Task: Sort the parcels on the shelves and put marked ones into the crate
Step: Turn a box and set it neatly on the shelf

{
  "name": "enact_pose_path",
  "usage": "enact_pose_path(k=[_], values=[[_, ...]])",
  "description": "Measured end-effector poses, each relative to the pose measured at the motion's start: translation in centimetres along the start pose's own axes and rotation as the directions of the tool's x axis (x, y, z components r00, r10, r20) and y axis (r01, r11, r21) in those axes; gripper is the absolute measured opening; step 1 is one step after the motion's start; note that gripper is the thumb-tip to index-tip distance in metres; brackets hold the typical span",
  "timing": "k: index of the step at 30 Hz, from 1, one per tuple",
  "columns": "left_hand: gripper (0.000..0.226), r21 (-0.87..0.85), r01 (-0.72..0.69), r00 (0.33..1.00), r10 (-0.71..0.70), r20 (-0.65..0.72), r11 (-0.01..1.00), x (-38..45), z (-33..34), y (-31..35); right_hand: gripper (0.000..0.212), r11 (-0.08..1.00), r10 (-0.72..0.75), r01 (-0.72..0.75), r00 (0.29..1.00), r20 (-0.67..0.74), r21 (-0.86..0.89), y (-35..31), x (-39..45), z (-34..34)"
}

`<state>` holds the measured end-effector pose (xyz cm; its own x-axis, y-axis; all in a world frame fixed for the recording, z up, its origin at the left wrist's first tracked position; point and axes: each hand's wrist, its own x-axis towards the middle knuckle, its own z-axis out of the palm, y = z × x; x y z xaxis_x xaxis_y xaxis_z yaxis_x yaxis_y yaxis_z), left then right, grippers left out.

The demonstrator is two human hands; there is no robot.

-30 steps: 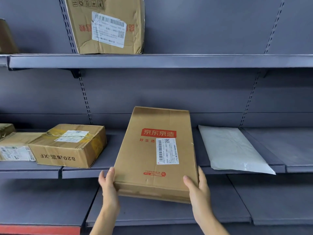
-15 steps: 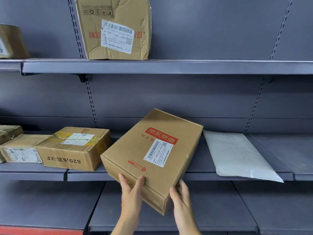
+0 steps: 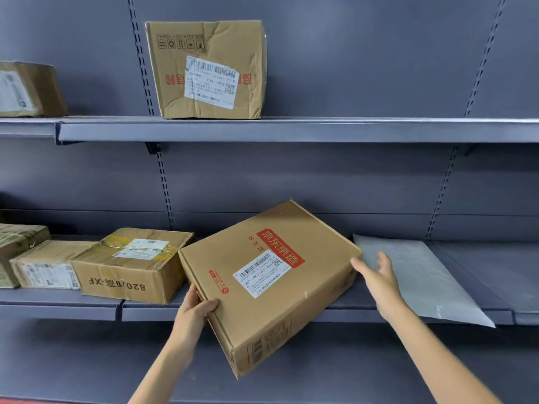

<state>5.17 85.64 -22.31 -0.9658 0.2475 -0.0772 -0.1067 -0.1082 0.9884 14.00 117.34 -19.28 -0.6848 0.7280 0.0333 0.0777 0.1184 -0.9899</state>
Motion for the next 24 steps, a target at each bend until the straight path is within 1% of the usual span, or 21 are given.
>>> enact_pose_path(k=[2, 4, 5, 7, 8, 10, 12, 15, 16, 18, 19, 24], values=[[0.048, -0.011, -0.009, 1.000, 0.009, 0.012, 1.000, 0.0, -0.1, 0.2, 0.079, 0.999, 0.034, -0.036, 0.998, 0.054, 0.025, -0.1, 1.2, 0.2], [0.047, -0.018, -0.018, 1.000, 0.019, 0.015, 1.000, -0.1, -0.1, 0.1, 0.067, 0.995, 0.080, -0.085, 0.990, 0.117, 0.043, 0.1, 1.7, 0.6], [0.047, -0.022, -0.024, 1.000, 0.024, 0.008, 0.999, -0.2, -0.2, 0.1, 0.057, 0.996, 0.083, -0.087, 0.990, 0.114, 0.025, 0.1, 1.6, 0.7], [0.043, -0.032, -0.037, 0.999, 0.036, -0.029, 0.999, -0.4, -0.3, 0.4, 0.037, 0.998, 0.056, -0.056, 0.997, 0.055, -0.004, 0.3, 1.1, 0.6], [0.041, -0.038, -0.048, 0.998, 0.046, -0.047, 0.998, -0.6, -0.3, 0.7, 0.032, 0.999, 0.044, -0.044, 0.999, 0.023, -0.003, 0.4, 0.7, 0.5], [0.039, -0.032, -0.068, 0.996, 0.066, -0.057, 0.997, -0.9, -0.3, 1.5, 0.030, 0.999, 0.029, -0.029, 1.000, -0.002, 0.014, 0.8, -0.1, 0.1], [0.036, -0.008, -0.090, 0.995, 0.090, -0.048, 0.996, -0.9, -0.3, 2.3, 0.030, 0.996, 0.042, -0.046, 0.998, 0.045, 0.075, 1.0, -0.8, -0.5], [0.038, 0.022, -0.108, 0.993, 0.108, -0.040, 0.994, -0.2, -0.4, 3.6, 0.051, 0.989, 0.053, -0.080, 0.977, 0.206, 0.122, 1.3, -1.9, -1.4], [0.040, 0.032, -0.114, 0.992, 0.116, -0.043, 0.993, 0.1, -0.4, 4.0, 0.050, 0.990, 0.037, -0.068, 0.970, 0.241, 0.122, 1.4, -2.4, -1.6], [0.042, 0.068, -0.124, 0.991, 0.127, -0.041, 0.990, 0.8, -0.1, 4.9, 0.049, 0.993, 0.009, -0.040, 0.964, 0.265, 0.109, 2.2, -3.4, -2.0], [0.042, 0.087, -0.125, 0.991, 0.128, -0.037, 0.988, 1.1, 0.2, 5.3, 0.054, 0.995, 0.005, -0.032, 0.965, 0.263, 0.096, 2.7, -3.8, -2.2], [0.044, 0.159, -0.054, 0.998, 0.057, -0.015, 0.986, 2.9, 0.5, 4.8, 0.101, 0.999, 0.033, -0.033, 0.958, 0.285, -0.007, 4.2, -5.2, -2.7]])
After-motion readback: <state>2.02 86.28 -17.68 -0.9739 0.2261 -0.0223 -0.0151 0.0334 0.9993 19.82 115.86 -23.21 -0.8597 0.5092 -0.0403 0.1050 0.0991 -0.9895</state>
